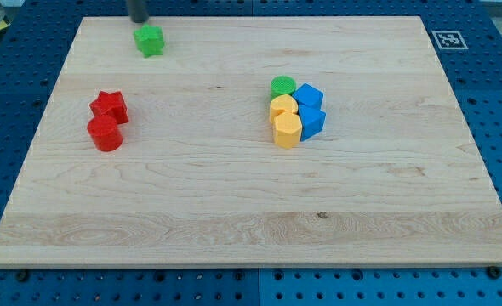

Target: Move the green star left to the green circle

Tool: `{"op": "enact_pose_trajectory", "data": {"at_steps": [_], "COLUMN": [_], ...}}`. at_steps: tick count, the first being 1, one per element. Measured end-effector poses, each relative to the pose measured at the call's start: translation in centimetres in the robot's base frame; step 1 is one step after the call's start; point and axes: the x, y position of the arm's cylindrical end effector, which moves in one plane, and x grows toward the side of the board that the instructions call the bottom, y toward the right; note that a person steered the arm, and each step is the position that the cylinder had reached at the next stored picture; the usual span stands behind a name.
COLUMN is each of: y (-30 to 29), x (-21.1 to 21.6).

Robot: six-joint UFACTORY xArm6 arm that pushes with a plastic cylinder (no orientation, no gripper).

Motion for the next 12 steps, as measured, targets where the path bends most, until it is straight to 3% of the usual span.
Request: {"op": "enact_pose_trajectory", "data": {"at_steps": [2, 6, 12], "y": [-1.1, 10.4, 12.5], "x": [4.9, 7.0, 11.5]}}
